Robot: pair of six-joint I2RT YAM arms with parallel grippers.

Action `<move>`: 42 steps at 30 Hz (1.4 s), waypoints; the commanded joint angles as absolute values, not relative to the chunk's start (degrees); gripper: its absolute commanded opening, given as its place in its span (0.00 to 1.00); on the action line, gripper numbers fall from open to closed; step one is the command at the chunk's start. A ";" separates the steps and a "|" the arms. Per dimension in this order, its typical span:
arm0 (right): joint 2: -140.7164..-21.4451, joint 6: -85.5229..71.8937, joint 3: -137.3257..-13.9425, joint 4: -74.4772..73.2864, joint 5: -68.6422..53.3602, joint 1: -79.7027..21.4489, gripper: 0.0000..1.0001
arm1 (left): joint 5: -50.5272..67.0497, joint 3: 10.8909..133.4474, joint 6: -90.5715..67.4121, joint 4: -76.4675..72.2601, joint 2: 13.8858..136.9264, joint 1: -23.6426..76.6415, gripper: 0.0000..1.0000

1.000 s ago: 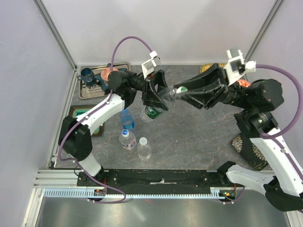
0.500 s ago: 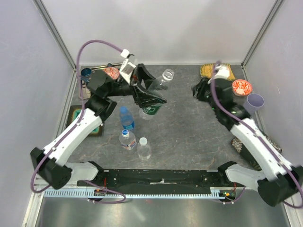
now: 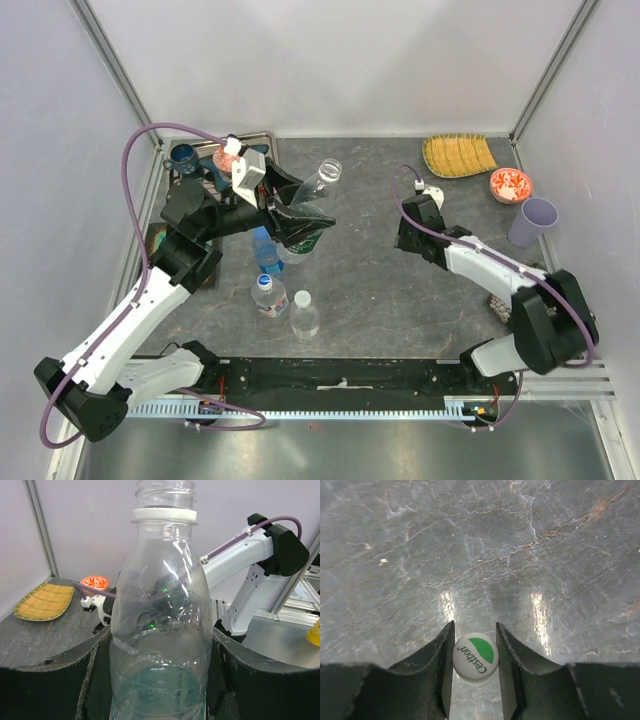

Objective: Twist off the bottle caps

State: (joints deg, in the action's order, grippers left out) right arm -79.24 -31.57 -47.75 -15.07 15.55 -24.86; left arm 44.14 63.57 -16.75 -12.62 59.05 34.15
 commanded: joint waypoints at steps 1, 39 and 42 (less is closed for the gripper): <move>-85.68 -32.17 -50.18 -12.13 17.75 -24.79 0.00 | 41.40 61.97 -12.39 -11.25 56.87 34.37 0.16; -101.34 -33.40 -53.26 -11.60 16.61 -24.87 0.52 | 38.85 58.36 -10.63 -8.70 53.09 34.72 0.18; -100.99 -33.40 -53.53 -11.95 16.52 -24.79 0.59 | 38.67 58.27 -10.72 -8.61 52.91 34.72 0.18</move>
State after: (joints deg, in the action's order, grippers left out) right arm -101.12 -32.82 -55.51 -7.14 18.63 -24.88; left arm 39.38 58.30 -12.91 -8.19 53.84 34.50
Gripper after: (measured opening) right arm 0.558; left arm 0.662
